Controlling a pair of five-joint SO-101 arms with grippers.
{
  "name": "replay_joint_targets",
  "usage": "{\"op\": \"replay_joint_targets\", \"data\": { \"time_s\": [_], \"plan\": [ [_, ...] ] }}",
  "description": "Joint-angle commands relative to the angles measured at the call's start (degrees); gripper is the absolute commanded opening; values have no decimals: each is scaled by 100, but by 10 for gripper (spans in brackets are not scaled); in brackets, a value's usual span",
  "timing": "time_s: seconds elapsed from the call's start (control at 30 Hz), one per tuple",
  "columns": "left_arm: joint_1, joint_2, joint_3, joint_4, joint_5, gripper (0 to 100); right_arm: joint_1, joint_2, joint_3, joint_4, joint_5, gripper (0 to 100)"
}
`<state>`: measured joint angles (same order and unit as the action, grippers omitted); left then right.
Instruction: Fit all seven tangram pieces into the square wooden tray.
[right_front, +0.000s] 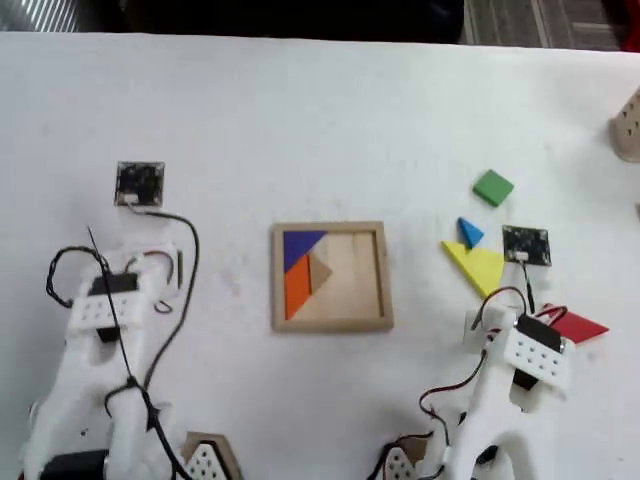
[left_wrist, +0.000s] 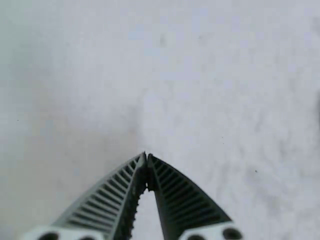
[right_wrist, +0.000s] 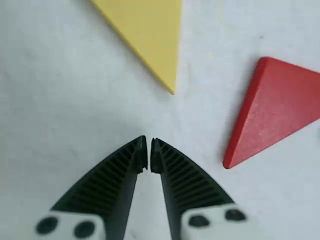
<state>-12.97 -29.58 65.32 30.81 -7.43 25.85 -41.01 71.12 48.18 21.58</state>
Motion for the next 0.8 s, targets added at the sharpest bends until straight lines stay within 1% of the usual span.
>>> {"op": "replay_joint_targets", "data": {
  "time_s": [0.0,0.2,0.4,0.57,0.77],
  "plan": [
    [163,-505,70,-167,-79,24,110,4,-141,-75,79,18],
    [171,-505,70,-167,-79,24,84,4,-9,-356,79,18],
    [145,-505,79,-167,-79,24,84,4,9,-382,79,18],
    [48,-505,185,-325,-79,24,84,13,18,-374,387,18],
    [48,-505,193,-396,-70,24,84,13,62,-382,422,18]
  ]
}}
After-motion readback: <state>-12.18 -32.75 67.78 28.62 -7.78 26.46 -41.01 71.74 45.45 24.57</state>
